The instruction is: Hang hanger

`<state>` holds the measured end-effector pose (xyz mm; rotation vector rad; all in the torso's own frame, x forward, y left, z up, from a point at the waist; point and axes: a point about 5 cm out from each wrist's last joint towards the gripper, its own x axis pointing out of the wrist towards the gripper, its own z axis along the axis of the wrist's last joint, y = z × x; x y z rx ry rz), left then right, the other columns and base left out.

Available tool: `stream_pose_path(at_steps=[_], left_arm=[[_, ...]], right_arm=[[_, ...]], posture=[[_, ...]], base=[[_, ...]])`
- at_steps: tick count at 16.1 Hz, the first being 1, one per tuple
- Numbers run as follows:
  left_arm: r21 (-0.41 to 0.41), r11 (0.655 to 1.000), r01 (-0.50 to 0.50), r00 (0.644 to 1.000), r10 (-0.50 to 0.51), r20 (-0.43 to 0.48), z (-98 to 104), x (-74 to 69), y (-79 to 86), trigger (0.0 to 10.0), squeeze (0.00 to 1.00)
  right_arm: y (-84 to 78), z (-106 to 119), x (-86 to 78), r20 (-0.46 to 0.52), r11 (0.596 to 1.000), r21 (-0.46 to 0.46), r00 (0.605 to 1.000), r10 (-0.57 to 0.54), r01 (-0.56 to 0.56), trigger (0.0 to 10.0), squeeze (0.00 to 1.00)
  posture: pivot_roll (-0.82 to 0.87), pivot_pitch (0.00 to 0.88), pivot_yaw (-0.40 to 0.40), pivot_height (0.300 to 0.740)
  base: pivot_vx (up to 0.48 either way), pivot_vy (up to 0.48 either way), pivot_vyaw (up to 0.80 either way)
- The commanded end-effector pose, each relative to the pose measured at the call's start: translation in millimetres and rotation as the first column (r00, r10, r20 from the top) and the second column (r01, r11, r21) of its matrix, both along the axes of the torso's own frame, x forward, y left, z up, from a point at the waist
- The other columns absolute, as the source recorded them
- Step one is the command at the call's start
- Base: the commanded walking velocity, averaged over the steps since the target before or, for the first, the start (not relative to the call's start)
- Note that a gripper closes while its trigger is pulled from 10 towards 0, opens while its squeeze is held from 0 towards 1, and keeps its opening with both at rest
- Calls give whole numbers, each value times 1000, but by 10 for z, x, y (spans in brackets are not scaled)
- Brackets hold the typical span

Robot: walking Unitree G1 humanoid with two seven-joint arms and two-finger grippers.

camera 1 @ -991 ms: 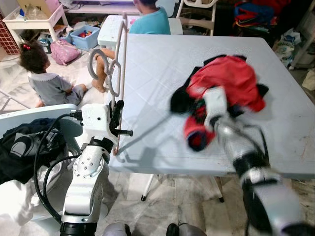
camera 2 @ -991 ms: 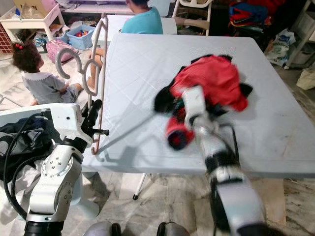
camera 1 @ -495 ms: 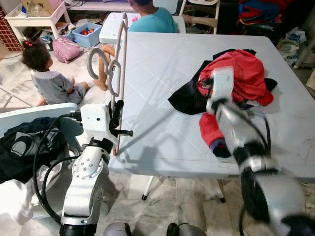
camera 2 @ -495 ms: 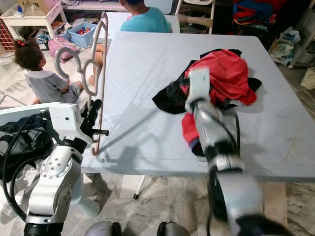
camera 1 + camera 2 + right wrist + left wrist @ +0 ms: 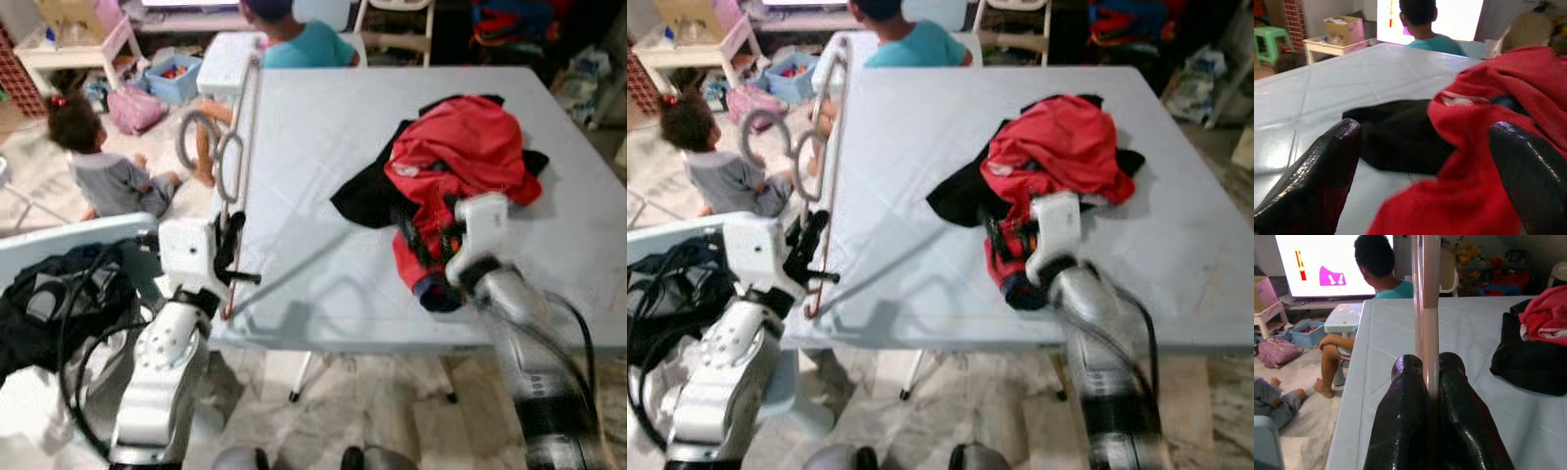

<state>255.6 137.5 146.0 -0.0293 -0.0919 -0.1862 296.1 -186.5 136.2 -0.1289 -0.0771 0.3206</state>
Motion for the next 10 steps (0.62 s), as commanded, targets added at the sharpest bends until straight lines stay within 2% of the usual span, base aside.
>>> stream_pose_path(at_steps=[1,2,4,5,8,10], left_arm=[[24,1000,-1,995,3,-103,-193,-40,29,10000,0],[20,1000,-18,995,20,-97,-171,-20,41,10000,0],[11,999,-32,996,33,-78,-112,46,30,10000,0],[4,1000,-24,998,24,-58,-57,76,1,10000,0],[-2,1000,-11,1000,11,-29,35,125,-41,10000,0],[-18,1000,-8,1000,8,-7,117,168,-77,10000,0]], right_arm=[[46,117,-40,60,999,9,997,-42,41,10000,0],[75,86,-82,41,994,56,994,-98,96,10000,0],[157,-31,-142,26,982,84,985,-169,166,10000,0],[237,-50,-172,33,982,76,984,-177,175,10000,0],[324,-24,-198,40,982,72,984,-175,172,10000,0],[264,50,-157,62,975,75,974,-216,211,10000,0]], posture=[[-31,51,26,740],[-31,51,26,740],[-15,28,10,740],[-15,22,8,740],[-20,25,8,740],[-30,25,3,740]], base=[[0,0,0],[0,0,0],[0,0,0],[0,0,0],[0,0,0],[-146,0,0]])
